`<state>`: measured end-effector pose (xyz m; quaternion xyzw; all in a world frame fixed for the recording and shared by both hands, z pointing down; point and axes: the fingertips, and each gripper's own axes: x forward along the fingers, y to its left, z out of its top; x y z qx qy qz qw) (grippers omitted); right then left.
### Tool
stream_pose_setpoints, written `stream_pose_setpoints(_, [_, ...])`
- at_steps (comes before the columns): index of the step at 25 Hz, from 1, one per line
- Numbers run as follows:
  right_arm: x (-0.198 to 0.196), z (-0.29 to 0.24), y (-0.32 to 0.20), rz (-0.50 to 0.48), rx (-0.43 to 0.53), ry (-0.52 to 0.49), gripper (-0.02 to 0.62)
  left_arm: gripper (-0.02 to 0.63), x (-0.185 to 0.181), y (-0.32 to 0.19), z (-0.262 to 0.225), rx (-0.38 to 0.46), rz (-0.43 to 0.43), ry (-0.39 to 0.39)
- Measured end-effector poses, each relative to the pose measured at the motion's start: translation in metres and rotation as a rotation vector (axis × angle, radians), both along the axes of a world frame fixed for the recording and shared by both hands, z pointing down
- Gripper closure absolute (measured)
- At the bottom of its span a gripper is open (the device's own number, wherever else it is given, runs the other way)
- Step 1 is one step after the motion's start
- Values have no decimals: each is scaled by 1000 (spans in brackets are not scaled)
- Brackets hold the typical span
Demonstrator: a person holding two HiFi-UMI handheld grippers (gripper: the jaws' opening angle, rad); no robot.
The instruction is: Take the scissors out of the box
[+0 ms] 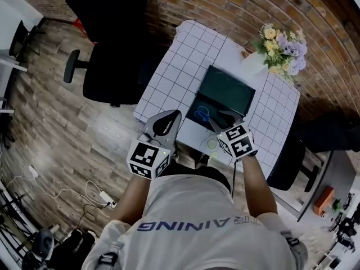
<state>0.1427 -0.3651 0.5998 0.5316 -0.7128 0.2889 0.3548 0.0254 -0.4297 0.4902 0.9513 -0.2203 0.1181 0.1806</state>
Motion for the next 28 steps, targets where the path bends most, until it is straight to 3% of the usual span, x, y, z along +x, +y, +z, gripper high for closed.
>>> stream_pose_setpoints(6, [-20,72,-16,-161,-218,70,451,603,-25,1,18,-52,-93,-29])
stream_pose_setpoints(16, [-26,136,-33,-217,-430,146,446,603,-61,-16,34,-86,-190,-36])
stream_pose_setpoints(22, [-21,146,-36,-208,-454,189,484,603,-74,-22,35,-100,-218,-35])
stream_pose_setpoints(28, [-20,127,-38,-188,-375,182,502,603,-70,-24,30,-98,-201,-28])
